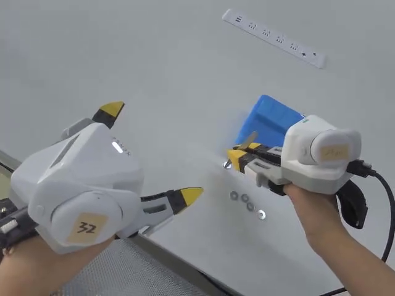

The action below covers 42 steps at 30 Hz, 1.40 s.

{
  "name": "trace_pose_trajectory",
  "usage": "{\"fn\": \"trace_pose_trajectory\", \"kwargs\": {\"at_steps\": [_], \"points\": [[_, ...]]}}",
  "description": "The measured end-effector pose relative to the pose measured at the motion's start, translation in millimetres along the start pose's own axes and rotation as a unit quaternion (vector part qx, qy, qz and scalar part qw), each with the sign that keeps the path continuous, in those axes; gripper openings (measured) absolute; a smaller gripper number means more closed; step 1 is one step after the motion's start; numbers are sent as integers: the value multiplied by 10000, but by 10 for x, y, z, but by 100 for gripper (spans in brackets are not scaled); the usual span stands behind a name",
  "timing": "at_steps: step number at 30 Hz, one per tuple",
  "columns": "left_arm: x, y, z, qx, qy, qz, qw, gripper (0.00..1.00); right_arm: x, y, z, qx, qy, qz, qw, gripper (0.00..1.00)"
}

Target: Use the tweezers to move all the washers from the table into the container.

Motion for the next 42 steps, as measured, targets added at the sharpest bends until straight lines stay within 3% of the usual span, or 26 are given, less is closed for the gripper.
{"fn": "trace_pose_trajectory", "kwargs": {"at_steps": [9,18,25,29,31,34,37,42], "points": [[5,1,1,10,5,36,10000,98,9,-3,10,17,-53,-99,9999,4],[7,-4,8,47,11,81,10000,98,52,-62,5,113,-235,-627,9977,3],[9,3,2,36,32,122,9999,98,133,-52,21,190,-340,-1078,9934,2],[12,7,-2,24,59,146,9999,98,111,-39,9,171,-329,-888,9954,1],[11,7,-3,24,62,154,9999,98,76,-37,2,162,-238,-330,9990,1],[-4,27,-14,-62,12,122,9999,99,-9,-26,-10,88,-134,-23,9999,1],[1,16,-12,-17,32,124,9999,99,-19,-9,-45,37,-87,116,9999,1],[-7,0,0,45,31,172,9998,99,-4,-36,-36,79,-101,15,9999,2]]}}
Point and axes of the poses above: the centre of the closed fingertips' face, and the gripper's own axes: z roughly forward along the fingers, x roughly to its left, y roughly out of its top, the point moved 5 cm from there along -z, roughly backward along the fingers, and after that the axes turned 7 degrees about x, right-handed, at the moved point
